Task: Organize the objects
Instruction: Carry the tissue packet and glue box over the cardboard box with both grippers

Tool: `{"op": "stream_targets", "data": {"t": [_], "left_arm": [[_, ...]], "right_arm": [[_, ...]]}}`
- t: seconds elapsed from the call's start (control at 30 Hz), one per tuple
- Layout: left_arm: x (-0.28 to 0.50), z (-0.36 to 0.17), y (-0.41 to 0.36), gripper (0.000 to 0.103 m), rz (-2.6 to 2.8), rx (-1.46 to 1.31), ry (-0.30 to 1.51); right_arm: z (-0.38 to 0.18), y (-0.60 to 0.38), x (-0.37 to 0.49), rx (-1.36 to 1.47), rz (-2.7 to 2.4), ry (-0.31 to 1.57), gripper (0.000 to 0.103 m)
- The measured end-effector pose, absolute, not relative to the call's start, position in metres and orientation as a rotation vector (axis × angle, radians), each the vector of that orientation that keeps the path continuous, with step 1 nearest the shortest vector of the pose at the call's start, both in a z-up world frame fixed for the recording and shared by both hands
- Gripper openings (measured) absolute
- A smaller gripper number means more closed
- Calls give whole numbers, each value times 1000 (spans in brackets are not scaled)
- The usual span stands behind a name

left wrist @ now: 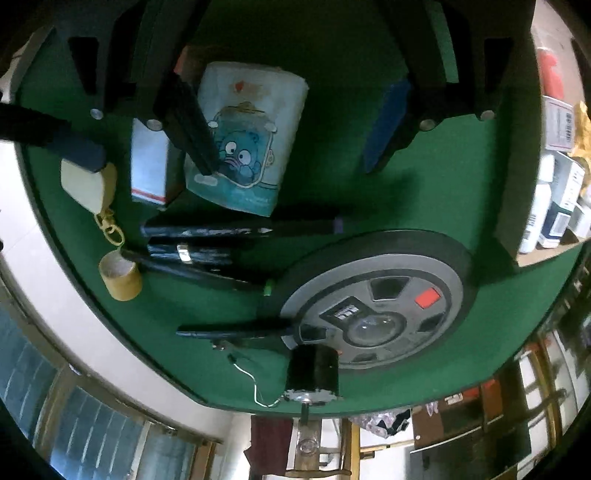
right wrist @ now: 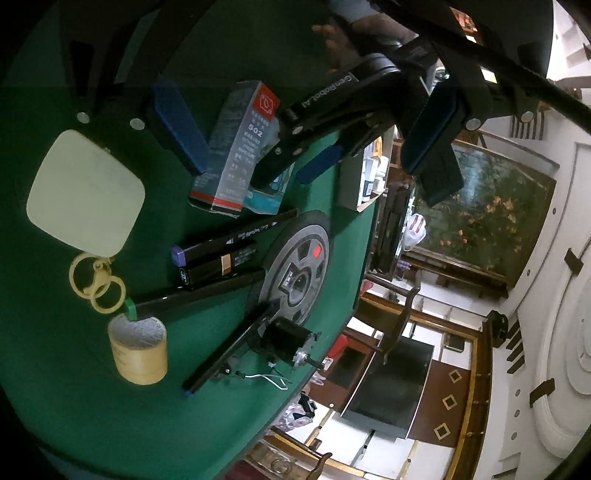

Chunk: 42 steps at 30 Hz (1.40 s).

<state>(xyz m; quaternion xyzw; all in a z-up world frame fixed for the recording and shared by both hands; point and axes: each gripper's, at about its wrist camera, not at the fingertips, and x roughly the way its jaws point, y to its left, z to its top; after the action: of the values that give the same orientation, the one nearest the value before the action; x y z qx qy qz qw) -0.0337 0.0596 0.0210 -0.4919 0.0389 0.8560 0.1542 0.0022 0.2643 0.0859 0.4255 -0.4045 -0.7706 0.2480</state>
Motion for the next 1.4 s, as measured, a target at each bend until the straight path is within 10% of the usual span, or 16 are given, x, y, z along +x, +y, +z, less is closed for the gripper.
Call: {"op": "stream_targets", "data": {"t": [0.37,0.6,0.7,0.73,1.17,1.23,1.3,1.4], "left_arm": [[-31,24,44,67,2390,-1388,173],[-24,11,78,94,2406,-1313,295],[-20,14,79,71,2409,-1276,291],[-19,19,77,39,2411,-1254,287],[27,65,-16,36,2386,-1208,-107],[34,75,-38,36,2398,-1196,-151],[38,83,-59,36,2427,-1185,-171],[42,92,-102,36,2490,-1182,-197]], "right_arm": [[79,263,4,1188,-2122,-1089,103],[83,259,9,1192,-2144,-1065,103],[85,263,11,1188,-2169,-1058,103],[85,263,12,1190,-2170,-1060,103],[86,202,11,1454,-2513,-440,101],[78,193,9,1513,-2579,-305,83],[78,189,10,1511,-2666,-174,34],[77,196,13,1506,-2632,-239,24]]}}
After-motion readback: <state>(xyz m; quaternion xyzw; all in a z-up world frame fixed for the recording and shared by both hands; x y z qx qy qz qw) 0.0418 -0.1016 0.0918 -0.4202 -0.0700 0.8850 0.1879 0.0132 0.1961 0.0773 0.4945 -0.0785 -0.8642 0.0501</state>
